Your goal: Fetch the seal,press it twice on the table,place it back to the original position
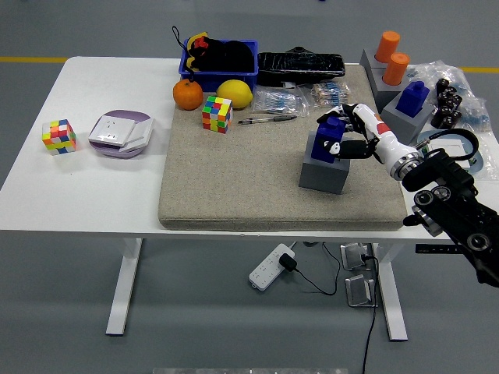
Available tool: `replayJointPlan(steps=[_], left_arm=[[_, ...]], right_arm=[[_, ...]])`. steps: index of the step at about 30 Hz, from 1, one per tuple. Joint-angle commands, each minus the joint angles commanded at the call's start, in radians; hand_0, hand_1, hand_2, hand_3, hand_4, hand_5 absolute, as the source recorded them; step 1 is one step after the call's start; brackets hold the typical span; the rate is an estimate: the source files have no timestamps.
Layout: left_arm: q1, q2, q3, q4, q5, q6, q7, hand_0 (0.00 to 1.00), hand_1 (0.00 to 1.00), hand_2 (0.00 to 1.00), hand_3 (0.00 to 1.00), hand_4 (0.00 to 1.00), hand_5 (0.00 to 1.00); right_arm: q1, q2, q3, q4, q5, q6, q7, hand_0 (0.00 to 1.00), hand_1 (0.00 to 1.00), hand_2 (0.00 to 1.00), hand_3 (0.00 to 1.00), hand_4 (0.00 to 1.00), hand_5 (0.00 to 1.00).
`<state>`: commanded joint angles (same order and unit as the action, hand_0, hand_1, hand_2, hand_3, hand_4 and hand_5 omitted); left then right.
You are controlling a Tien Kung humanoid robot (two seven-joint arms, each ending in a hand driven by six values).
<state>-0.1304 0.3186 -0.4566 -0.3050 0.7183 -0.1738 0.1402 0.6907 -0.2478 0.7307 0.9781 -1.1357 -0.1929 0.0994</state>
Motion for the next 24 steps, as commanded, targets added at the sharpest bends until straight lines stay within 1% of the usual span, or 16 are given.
replayJointPlan(steps=[16, 24], left_arm=[[0.000, -0.002, -0.002, 0.001, -0.002, -0.001, 0.000, 0.827, 0.796, 0.763, 0.815, 0.747, 0.305], [-0.003, -0.002, -0.002, 0.001, -0.001, -0.001, 0.000, 0.826, 0.795, 0.762, 0.815, 0.747, 0.306]], right_arm=[[0.040, -0.020, -0.047, -0.021, 0.006, 0.019, -0.015, 0.590, 0.444, 0.439, 0.480, 0.621, 0.002], [0.063, -0.033, -0.086, -0.013, 0.007, 0.032, -0.022, 0.589, 0.442, 0.438, 0.477, 0.622, 0.002]])
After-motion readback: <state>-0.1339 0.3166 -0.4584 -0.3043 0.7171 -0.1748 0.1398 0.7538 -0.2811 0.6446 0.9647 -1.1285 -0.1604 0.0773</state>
